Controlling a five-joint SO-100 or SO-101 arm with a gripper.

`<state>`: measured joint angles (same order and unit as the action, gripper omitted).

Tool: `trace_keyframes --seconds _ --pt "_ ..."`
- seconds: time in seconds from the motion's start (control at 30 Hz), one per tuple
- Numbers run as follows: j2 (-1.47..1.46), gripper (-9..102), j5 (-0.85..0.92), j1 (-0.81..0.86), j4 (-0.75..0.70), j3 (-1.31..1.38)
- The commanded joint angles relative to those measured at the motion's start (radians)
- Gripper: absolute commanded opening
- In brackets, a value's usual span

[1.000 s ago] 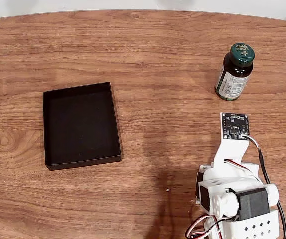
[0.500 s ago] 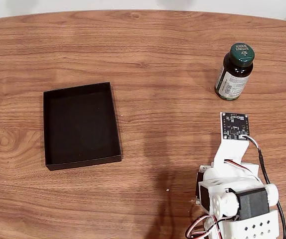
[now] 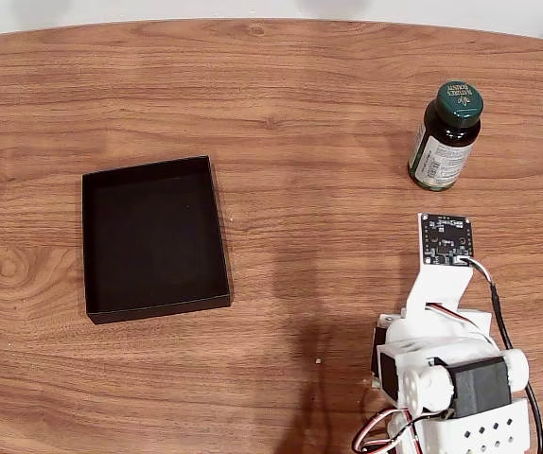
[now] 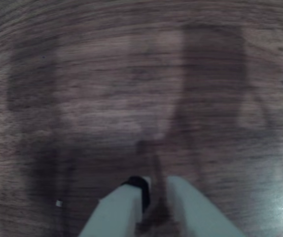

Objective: Pick up the pill bottle and place it in the black box.

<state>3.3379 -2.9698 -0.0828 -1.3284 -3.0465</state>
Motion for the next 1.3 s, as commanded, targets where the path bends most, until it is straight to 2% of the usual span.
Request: trace_keyframes --seconds 0.0,0.77,1.07,1.27 --pt "0.000 0 -0.005 -0.003 -0.175 0.017" --pt "0.000 1 -0.071 0.009 -0.169 0.017" --pt "0.002 2 -0.132 0.054 -0.052 0.017" --pt "0.002 4 -0.261 0.084 -0.005 0.017"
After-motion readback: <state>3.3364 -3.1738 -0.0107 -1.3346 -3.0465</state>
